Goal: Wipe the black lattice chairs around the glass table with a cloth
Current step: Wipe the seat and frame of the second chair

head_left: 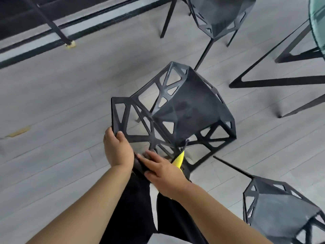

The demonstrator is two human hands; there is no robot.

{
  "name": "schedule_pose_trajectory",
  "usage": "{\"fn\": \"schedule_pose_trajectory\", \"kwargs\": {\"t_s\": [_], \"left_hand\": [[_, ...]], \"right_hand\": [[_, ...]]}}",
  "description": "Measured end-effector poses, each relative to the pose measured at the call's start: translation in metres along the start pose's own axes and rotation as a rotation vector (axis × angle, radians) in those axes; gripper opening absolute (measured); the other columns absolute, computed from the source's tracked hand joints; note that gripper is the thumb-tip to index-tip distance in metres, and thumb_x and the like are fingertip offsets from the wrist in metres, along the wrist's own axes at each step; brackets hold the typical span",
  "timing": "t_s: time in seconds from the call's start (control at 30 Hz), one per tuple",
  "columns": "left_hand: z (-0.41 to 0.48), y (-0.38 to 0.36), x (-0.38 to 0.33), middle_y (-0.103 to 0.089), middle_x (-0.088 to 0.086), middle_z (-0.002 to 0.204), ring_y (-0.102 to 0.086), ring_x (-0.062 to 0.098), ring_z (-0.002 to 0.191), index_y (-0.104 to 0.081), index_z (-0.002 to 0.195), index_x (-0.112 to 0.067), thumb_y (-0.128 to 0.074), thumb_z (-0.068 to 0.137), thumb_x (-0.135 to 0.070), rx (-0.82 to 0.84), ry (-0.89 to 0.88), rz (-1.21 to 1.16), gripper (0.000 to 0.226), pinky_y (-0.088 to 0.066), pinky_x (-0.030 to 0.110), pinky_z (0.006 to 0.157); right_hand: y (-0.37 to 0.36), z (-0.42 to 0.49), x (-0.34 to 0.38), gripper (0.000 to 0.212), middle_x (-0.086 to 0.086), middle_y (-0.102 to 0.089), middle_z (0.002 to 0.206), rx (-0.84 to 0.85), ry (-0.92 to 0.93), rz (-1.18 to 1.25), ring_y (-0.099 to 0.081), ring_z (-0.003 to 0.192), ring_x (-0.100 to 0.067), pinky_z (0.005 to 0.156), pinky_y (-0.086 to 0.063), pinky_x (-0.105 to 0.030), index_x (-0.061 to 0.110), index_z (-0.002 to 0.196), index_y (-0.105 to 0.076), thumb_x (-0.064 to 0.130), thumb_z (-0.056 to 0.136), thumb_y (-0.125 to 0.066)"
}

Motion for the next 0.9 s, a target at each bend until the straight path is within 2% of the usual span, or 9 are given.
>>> {"fn": "schedule_pose_trajectory", "kwargs": {"t_s": [0.17,0.33,0.43,0.5,0.57,0.67,0.73,0.8,0.9], "left_hand": [[-0.002,-0.001,-0.007,-0.048,0.016,0.132,-0.051,0.035,0.112,-0.044,0.131,-0.003,-0.034,0.099,-0.015,-0.097,-0.067,0.207,0.036,-0.041,0.039,0.075],[-0.006,-0.008,-0.015,-0.034,0.016,0.146,-0.036,0.036,0.129,-0.031,0.143,-0.003,-0.040,0.097,-0.006,-0.122,-0.212,0.445,0.047,-0.044,0.048,0.092],[-0.006,-0.013,-0.015,-0.022,0.012,0.155,-0.026,0.033,0.138,-0.023,0.147,-0.003,-0.043,0.092,0.002,-0.104,-0.301,0.586,0.059,-0.032,0.046,0.107],[-0.006,-0.017,-0.015,-0.021,0.012,0.156,-0.021,0.030,0.142,-0.026,0.147,-0.004,-0.047,0.087,0.005,-0.095,-0.366,0.686,0.064,-0.024,0.046,0.111],[-0.004,-0.019,-0.013,-0.020,0.012,0.156,-0.015,0.028,0.144,-0.028,0.146,-0.006,-0.048,0.087,0.002,-0.086,-0.398,0.773,0.063,-0.018,0.047,0.114],[-0.002,-0.023,-0.011,-0.021,0.012,0.156,-0.011,0.028,0.145,-0.033,0.144,-0.006,-0.049,0.086,-0.001,-0.070,-0.441,0.867,0.060,-0.011,0.050,0.116],[-0.001,-0.025,-0.010,-0.023,0.009,0.156,-0.011,0.028,0.145,-0.038,0.142,-0.006,-0.052,0.085,0.000,-0.057,-0.475,0.893,0.059,-0.009,0.051,0.115],[0.000,-0.025,-0.008,-0.025,0.006,0.155,-0.012,0.028,0.145,-0.043,0.140,-0.007,-0.052,0.084,0.000,-0.056,-0.477,0.885,0.057,-0.011,0.051,0.115],[0.002,-0.024,-0.008,-0.027,0.005,0.155,-0.015,0.030,0.145,-0.047,0.137,-0.008,-0.052,0.085,0.000,-0.068,-0.465,0.859,0.053,-0.015,0.051,0.114]], "right_hand": [[-0.004,-0.037,-0.054,0.049,0.022,-0.028,0.149,-0.072,0.113,-0.065,-0.042,0.115,-0.019,0.094,-0.044,-0.030,0.048,0.138,-0.039,0.027,0.093,-0.037],[0.003,-0.046,-0.109,0.051,0.015,-0.041,0.141,-0.172,0.101,-0.109,-0.051,0.100,-0.023,0.079,-0.055,-0.035,0.042,0.123,-0.057,0.010,0.083,-0.059],[0.012,-0.048,-0.129,0.063,0.012,-0.033,0.146,-0.188,0.044,-0.089,-0.049,0.112,-0.025,0.086,-0.053,-0.033,0.038,0.136,-0.044,0.008,0.084,-0.062],[0.013,-0.043,-0.143,0.070,0.010,-0.018,0.154,-0.173,-0.117,0.027,-0.040,0.130,-0.021,0.096,-0.048,-0.031,0.030,0.147,-0.026,0.014,0.088,-0.060],[0.008,-0.035,-0.153,0.069,0.008,-0.011,0.155,-0.161,-0.233,0.079,-0.035,0.135,-0.018,0.101,-0.044,-0.032,0.023,0.147,-0.024,0.023,0.088,-0.061],[-0.004,-0.024,-0.159,0.058,0.008,-0.030,0.148,-0.055,-0.290,0.090,-0.028,0.137,-0.018,0.108,-0.032,-0.031,0.028,0.144,-0.034,0.035,0.090,-0.054],[-0.006,-0.014,-0.162,0.052,0.009,-0.043,0.137,-0.009,-0.353,0.143,-0.043,0.124,-0.017,0.096,-0.039,-0.028,0.035,0.141,-0.039,0.033,0.091,-0.051],[-0.005,0.003,-0.162,0.045,0.006,-0.052,0.128,-0.029,-0.354,0.055,-0.049,0.113,-0.019,0.094,-0.042,-0.034,0.036,0.136,-0.045,0.034,0.091,-0.050],[-0.008,0.044,-0.165,0.034,-0.004,-0.060,0.111,-0.017,-0.404,-0.039,-0.055,0.100,-0.028,0.087,-0.046,-0.038,0.024,0.123,-0.054,0.037,0.092,-0.049]]}}
Point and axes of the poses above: each hand's wrist, its own z-axis towards the middle knuckle, its own y-axis out of the back of the hand, x = y × z, the point moved 4 cm from there along z, towards the middle knuckle
